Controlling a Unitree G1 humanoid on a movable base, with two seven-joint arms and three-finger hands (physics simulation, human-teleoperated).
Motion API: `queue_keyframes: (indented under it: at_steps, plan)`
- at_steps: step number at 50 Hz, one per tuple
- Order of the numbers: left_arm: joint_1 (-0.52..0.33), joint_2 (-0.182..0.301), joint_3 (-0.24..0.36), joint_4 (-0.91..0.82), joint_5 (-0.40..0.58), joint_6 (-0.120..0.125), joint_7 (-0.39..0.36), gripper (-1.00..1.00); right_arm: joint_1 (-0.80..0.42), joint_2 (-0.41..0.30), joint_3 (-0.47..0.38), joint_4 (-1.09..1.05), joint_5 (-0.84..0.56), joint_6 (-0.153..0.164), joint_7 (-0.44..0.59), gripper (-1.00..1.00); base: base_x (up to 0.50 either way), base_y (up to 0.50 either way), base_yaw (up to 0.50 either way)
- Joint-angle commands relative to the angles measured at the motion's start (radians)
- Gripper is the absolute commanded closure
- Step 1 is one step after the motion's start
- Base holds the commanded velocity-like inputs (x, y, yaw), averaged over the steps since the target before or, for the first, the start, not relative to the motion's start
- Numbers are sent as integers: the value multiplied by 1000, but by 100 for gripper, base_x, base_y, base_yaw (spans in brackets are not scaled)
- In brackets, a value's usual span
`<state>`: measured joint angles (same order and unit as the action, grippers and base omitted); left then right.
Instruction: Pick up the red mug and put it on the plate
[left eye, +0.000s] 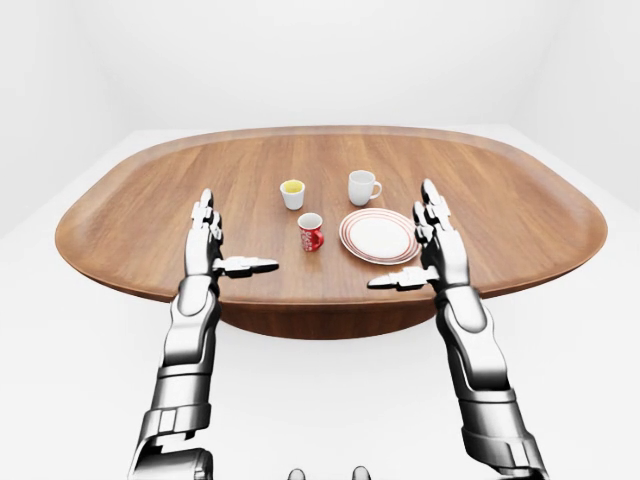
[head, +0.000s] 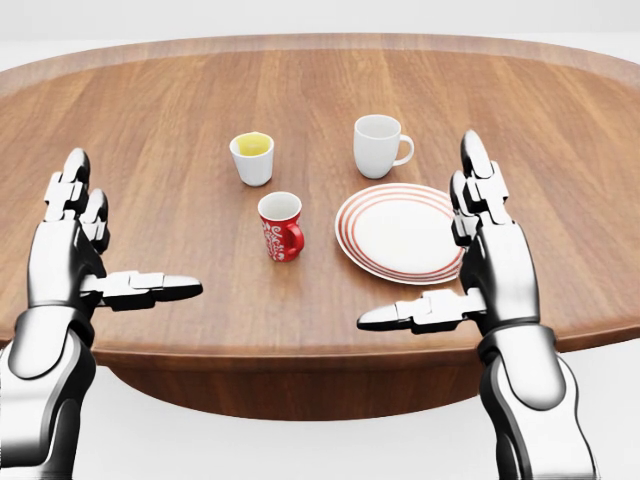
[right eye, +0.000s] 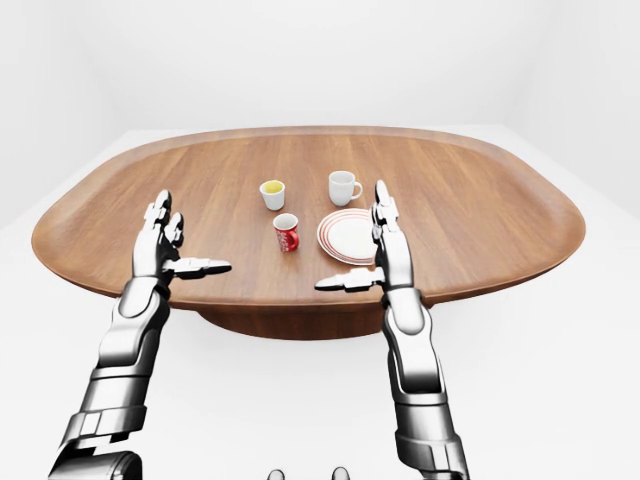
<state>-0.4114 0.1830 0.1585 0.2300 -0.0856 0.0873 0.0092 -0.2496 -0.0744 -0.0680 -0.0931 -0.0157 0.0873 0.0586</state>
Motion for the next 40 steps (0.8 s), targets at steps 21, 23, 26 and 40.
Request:
queue_keyframes:
  at_steps: [21, 23, 26, 40]
  plan:
    - [-63, 20, 3, -69, 5, 0, 18, -100, -72, -23, -15, 8, -7, 0, 7, -100, 11, 0, 0]
    - [-61, 20, 4, -81, 6, 0, 17, -100, -73, -24, -15, 4, -9, 0, 8, -100, 20, 0, 0]
    - [-62, 19, 4, -80, 10, 0, 18, -100, -76, -25, -15, 5, -10, 0, 10, -100, 20, 0, 0]
    - [-58, 20, 10, -87, 11, 0, 18, -100, -81, -23, -8, -9, -26, 0, 16, -100, 22, 0, 0]
